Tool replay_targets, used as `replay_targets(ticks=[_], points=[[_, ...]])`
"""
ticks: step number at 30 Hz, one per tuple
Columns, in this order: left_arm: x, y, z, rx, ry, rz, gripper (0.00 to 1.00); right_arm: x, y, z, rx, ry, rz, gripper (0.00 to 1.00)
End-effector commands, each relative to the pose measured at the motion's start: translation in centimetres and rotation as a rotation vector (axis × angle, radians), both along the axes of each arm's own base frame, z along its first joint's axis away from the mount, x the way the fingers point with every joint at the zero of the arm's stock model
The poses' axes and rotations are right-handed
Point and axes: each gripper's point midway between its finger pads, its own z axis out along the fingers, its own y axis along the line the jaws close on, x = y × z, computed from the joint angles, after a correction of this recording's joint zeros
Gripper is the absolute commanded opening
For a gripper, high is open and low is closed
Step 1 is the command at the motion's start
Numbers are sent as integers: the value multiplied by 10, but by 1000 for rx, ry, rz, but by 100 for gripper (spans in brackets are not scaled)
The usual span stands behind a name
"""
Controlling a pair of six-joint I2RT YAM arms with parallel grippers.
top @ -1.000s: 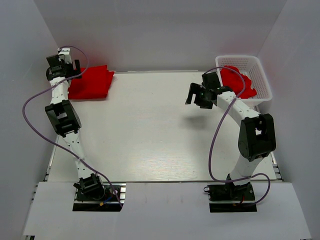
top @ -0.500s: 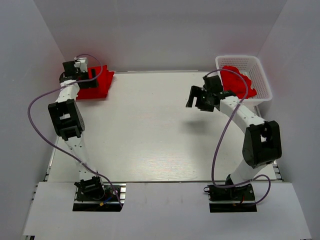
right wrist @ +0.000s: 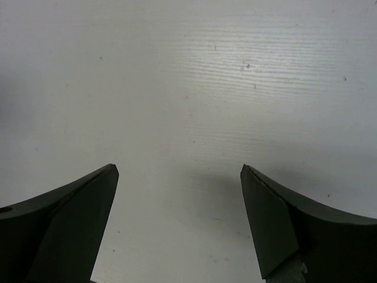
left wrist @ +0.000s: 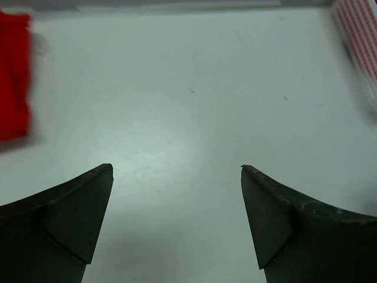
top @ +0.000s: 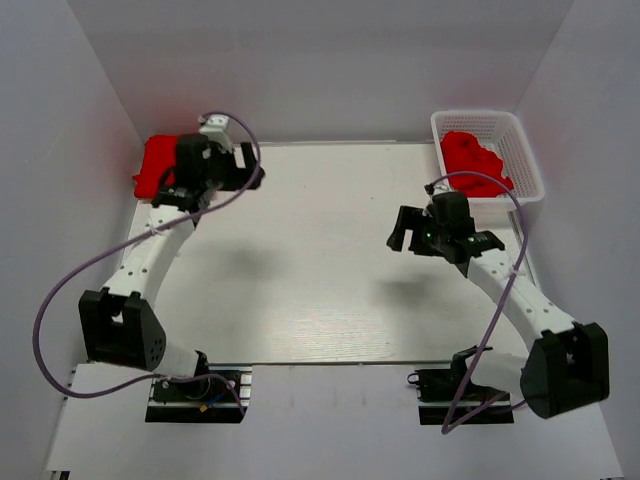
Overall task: Fold and stack the t-shirts
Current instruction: Put the neatly folded tshirt into the corner of the board with the left arm
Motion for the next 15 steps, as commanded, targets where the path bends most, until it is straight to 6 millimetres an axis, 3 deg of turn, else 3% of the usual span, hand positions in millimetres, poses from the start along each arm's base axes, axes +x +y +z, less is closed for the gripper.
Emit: replay_targets(ticks=[1, 3, 4, 5, 6, 8, 12, 15], points=[[-48, -51, -36, -59, 105, -44, 100, -13, -2, 11, 26, -93, 25, 90], [-70, -66, -53, -35, 133, -42, 100, -25, 1, 11, 71, -133, 48, 90], [-92, -84, -65, -32, 160, -81, 100, -26, 2, 12, 84, -144, 48, 90], [-102, -89, -72, -30, 172, -90, 100, -34, 1, -1, 89, -122, 57, 90], [-117, -89, -89, -8, 217, -83, 100, -34, 2, 7, 93, -164, 70, 90], [-137, -101, -90, -14, 214, -133, 100, -40, 2, 6, 120, -167, 58, 90], [-162, -93, -114, 81, 285, -112, 100, -49, 3, 5, 133, -181, 80, 90], [-171, -91, -115, 99, 300, -107, 100, -51, 4, 3, 133, -188, 103, 90]])
